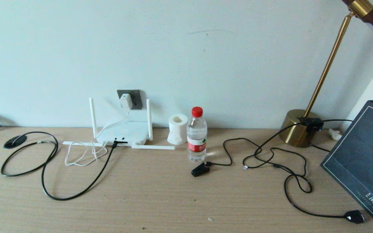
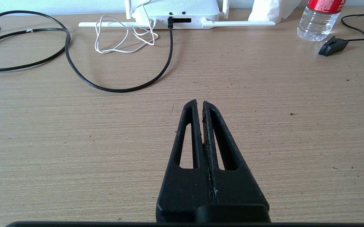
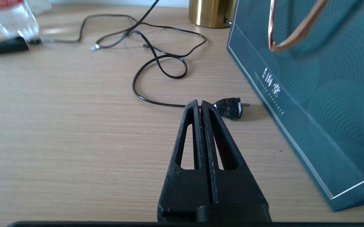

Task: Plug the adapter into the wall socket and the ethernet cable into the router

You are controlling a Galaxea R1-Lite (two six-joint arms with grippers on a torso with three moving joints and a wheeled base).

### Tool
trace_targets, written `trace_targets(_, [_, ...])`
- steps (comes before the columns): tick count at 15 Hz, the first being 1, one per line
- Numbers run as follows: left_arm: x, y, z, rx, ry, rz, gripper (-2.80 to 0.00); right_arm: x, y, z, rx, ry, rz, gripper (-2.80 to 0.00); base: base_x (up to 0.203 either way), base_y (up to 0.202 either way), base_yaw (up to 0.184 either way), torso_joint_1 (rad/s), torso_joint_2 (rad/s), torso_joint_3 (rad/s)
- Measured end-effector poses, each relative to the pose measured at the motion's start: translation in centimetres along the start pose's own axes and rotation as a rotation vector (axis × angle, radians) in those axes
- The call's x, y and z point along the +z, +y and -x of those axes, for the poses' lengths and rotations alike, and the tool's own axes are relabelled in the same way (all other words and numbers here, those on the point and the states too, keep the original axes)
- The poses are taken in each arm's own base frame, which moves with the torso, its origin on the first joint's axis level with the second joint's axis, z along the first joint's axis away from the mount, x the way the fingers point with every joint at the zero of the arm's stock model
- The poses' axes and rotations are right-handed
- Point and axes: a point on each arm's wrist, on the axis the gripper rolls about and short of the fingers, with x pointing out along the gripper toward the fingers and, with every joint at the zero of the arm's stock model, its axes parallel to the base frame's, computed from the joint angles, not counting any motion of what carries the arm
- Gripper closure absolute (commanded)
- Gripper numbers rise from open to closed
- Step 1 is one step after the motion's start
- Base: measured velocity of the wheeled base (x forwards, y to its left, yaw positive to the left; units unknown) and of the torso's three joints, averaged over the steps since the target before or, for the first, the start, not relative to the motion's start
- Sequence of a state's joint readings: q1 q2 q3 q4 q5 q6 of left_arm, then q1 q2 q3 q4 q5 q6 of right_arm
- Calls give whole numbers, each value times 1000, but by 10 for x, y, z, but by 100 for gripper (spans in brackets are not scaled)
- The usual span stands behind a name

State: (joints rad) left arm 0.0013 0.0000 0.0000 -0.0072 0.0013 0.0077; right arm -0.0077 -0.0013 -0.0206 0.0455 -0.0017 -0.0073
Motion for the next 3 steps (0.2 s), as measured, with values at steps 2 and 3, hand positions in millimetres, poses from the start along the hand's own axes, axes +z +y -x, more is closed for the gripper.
trace_targets(2, [0, 0, 0, 0, 1, 0, 0, 0, 0, 0, -2, -1, -13, 0, 0, 0, 0, 0, 0, 0])
trace_targets(3, [0, 0, 0, 0, 1, 0, 0, 0, 0, 0, -1, 0, -13, 0, 0, 0, 0, 0, 0, 0])
